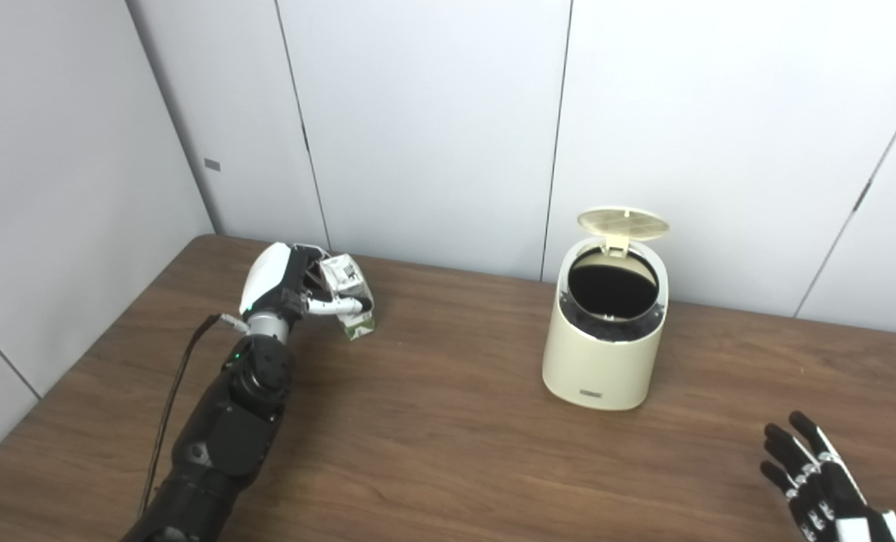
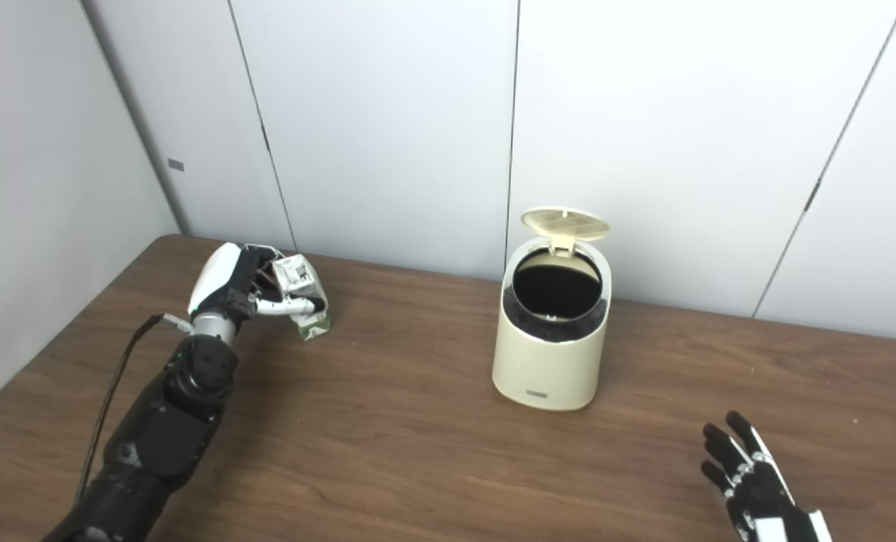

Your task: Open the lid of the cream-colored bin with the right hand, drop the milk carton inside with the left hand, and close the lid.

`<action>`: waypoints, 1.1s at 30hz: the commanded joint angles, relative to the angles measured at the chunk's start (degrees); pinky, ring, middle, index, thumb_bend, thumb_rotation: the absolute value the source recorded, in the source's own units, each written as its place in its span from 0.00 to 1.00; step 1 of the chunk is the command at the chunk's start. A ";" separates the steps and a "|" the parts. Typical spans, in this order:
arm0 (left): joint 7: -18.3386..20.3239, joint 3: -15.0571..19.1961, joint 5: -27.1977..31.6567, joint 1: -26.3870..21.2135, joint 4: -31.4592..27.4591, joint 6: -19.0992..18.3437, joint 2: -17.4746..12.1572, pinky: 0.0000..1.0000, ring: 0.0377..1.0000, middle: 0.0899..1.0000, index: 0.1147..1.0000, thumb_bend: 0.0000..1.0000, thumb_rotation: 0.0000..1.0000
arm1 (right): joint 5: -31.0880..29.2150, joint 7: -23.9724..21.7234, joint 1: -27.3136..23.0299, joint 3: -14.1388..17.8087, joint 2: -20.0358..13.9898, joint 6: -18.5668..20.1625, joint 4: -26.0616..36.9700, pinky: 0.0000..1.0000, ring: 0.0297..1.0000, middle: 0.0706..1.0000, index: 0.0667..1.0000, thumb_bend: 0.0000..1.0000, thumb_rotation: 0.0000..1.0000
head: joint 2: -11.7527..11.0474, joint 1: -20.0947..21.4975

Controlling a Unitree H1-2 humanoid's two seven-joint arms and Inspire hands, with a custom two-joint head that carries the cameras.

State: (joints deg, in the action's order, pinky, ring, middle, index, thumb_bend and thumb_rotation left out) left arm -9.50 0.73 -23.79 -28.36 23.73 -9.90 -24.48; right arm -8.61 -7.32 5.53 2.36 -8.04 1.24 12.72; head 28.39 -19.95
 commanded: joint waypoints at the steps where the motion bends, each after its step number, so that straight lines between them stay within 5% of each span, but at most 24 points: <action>1: -2.80 0.85 -0.63 -2.27 -3.87 3.30 -1.27 0.33 0.40 0.46 0.39 0.47 0.00 | -0.11 -0.21 -0.71 0.01 -0.21 -0.85 2.48 0.90 0.92 0.88 0.94 0.78 0.91 | 0.06 0.03; 8: -2.95 0.97 -0.35 0.04 -13.64 4.73 0.91 0.33 0.37 0.46 0.39 0.47 0.00 | 0.29 0.45 -0.70 -0.02 0.42 1.08 3.97 0.92 0.92 0.87 0.94 0.76 0.91 | 0.19 1.43; 15: -1.06 0.54 -0.66 0.87 -24.80 1.78 5.04 0.38 0.42 0.43 0.40 0.48 0.00 | 1.05 0.71 -0.44 -0.20 0.81 2.47 5.18 0.93 0.93 0.89 0.96 0.69 0.94 | 0.33 4.05; 24: 5.62 -1.34 -2.03 0.64 -39.11 -2.85 8.06 0.33 0.41 0.46 0.41 0.47 0.00 | 4.41 1.48 -0.65 -1.37 2.17 4.39 7.86 0.96 0.94 0.91 1.00 0.57 0.98 | 2.01 12.19; 33: 9.95 -4.99 -5.05 -0.67 -47.78 -2.81 10.43 0.31 0.41 0.47 0.42 0.47 0.00 | 7.31 2.91 -0.43 -2.62 3.94 6.92 10.20 0.94 0.92 0.90 1.00 0.51 0.97 | 2.06 16.28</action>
State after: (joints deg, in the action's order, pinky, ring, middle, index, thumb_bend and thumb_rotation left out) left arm 0.90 -4.10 -27.42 -25.32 -21.38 -14.37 -14.43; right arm -1.82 -4.81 5.85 -0.11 -4.31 8.85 20.35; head 30.41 -3.61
